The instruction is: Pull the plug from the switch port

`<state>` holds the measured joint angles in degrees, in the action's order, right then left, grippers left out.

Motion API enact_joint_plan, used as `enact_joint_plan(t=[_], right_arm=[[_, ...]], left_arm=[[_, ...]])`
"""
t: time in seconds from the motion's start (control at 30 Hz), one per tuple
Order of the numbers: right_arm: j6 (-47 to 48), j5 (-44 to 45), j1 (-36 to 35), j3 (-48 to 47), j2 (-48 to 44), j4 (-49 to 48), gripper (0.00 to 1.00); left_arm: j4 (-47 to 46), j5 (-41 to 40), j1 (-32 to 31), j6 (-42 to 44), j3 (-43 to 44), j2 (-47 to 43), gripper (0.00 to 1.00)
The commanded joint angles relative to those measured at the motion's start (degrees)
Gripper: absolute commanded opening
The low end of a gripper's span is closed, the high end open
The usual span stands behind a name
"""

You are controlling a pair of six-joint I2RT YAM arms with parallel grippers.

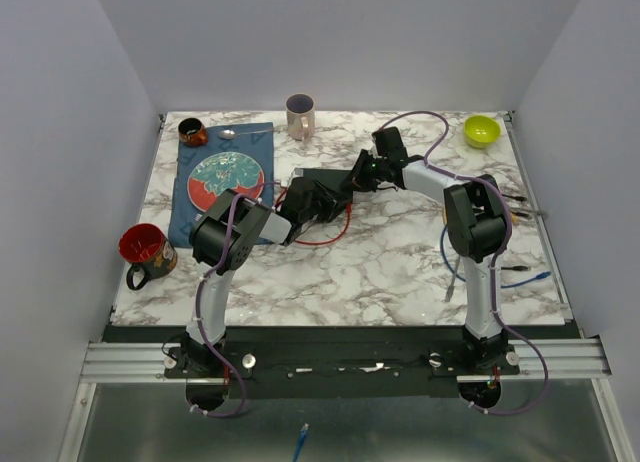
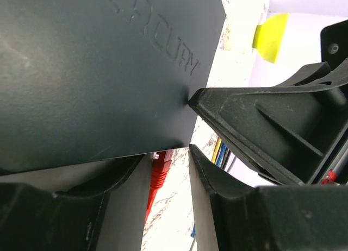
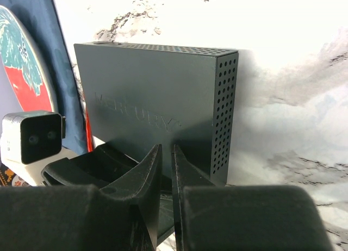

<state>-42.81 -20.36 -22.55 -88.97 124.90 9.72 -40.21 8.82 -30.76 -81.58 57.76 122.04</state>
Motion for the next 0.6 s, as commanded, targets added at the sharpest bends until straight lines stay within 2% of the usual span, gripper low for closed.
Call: enact_joint_plan(t=[0.0,0.07,0.33,0.57], right_arm=[[2.2,4.36,-0.39,1.96,0.69,3.47,0.2],[2.2,4.36,-0.39,1.96,0.7,3.47,0.2],[2.47,4.72,-0.39,2.04,0.61,3.64,0.2],[2.47,4.8,-0.31,1.96,0.61,3.64,0.2]], left_arm=[[1.8,0.67,-0.44,1.69,-1.51,1.62,0.47],[1.45,0.85,-0.44,1.78,-1.59,1.62,0.43],[1.27,1.29,-0.44,3.01,-2.74,1.27,0.41],[2.24,1.2,-0.44,3.27,-1.77,1.54,0.32]])
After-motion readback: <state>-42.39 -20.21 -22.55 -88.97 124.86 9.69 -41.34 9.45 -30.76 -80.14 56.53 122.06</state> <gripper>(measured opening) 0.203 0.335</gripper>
